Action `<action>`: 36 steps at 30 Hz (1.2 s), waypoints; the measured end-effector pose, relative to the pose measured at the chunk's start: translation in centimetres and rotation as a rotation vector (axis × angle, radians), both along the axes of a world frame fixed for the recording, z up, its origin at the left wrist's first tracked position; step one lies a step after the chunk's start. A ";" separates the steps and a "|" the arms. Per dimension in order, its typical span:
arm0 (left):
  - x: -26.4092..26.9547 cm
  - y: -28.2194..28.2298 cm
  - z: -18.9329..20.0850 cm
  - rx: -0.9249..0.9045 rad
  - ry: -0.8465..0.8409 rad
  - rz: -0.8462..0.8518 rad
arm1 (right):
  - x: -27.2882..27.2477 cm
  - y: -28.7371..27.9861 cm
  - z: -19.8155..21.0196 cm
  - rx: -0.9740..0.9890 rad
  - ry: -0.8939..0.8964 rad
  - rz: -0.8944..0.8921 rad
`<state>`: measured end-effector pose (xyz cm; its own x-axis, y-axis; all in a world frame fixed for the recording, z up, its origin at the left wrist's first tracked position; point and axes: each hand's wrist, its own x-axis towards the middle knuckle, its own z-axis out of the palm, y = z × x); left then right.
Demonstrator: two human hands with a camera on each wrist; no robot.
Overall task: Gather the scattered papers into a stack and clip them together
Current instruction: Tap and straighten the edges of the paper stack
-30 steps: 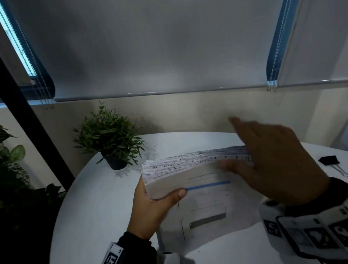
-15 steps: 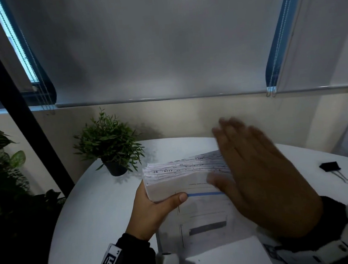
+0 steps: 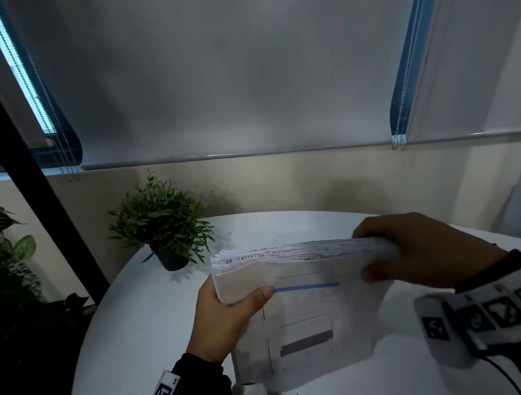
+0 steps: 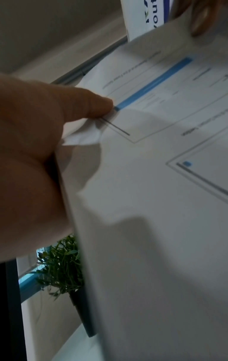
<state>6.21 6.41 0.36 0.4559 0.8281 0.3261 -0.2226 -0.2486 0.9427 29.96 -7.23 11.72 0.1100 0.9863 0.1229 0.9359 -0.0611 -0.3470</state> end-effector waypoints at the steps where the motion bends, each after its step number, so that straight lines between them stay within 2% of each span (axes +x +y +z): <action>1: 0.0 0.0 0.0 -0.003 0.003 0.002 | 0.9 -0.1 -0.7 0.069 0.246 0.004; 3: 0.1 0.0 0.0 -0.003 0.007 0.000 | 1.8 -0.1 -3.5 0.209 0.724 -0.004; 4: 0.2 0.0 0.1 -0.005 0.013 0.001 | 1.8 0.2 -5.2 0.275 0.902 -0.012; 6: 0.5 -0.3 0.3 -0.007 0.022 0.022 | 0.9 0.9 -8.2 0.362 1.111 -0.066; 7: 0.7 -0.5 0.6 -0.005 0.017 0.052 | 0.0 1.1 -9.0 0.404 1.139 -0.097; 11: 1.1 -1.0 2.2 0.037 -0.050 0.198 | -3.7 1.5 -7.6 0.517 0.920 -0.144; 15: 0.5 -1.7 2.4 0.110 -0.033 0.214 | -5.7 1.2 -7.2 0.708 0.775 -0.201; 17: 0.0 -1.7 1.9 0.070 -0.026 0.187 | -6.1 0.7 -7.9 0.749 0.831 -0.260; 19: -0.6 -1.1 1.3 -0.017 -0.015 0.110 | -5.7 0.3 -8.1 0.700 0.981 -0.268; 23: -1.5 -0.1 0.1 -0.096 0.053 -0.012 | -3.6 -0.4 -9.2 0.418 1.210 -0.148; 25: -1.5 -0.2 -0.4 -0.124 0.071 -0.028 | -2.9 -0.5 -10.9 0.304 1.217 -0.194; 29: -0.7 -1.0 -0.9 -0.131 0.035 0.058 | -4.0 -0.4 -12.0 0.408 1.137 -0.282; 32: -1.0 -1.0 -0.8 -0.086 0.005 0.090 | -4.5 -0.7 -10.9 0.501 1.174 -0.263; 34: -1.6 -0.5 -1.2 -0.054 0.004 0.059 | -4.0 -1.0 -11.1 0.479 1.194 -0.211; 36: -1.6 -0.7 -1.4 -0.076 0.022 0.030 | -4.0 -1.0 -11.8 0.431 1.169 -0.231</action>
